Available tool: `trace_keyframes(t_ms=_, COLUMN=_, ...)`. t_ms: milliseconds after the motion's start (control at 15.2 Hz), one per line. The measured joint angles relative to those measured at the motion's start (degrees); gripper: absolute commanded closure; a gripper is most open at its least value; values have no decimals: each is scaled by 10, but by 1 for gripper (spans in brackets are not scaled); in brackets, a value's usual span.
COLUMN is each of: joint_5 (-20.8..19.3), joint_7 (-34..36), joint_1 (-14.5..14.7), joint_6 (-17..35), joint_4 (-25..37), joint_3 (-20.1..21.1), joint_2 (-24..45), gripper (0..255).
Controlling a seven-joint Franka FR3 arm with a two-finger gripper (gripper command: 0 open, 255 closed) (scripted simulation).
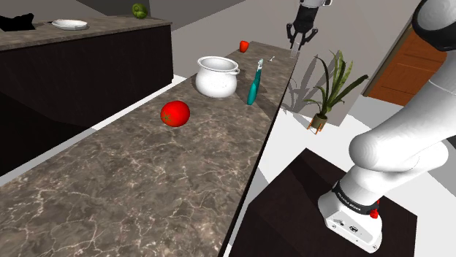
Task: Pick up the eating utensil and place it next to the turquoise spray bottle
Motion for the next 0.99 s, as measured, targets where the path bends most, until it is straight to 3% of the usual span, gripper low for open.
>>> trace_keyframes(t_ms=990, joint_5=-1, joint_7=9, joint_1=-1, joint_6=114, joint_4=-120, joint_3=-1, joint_2=-6, gripper=255)
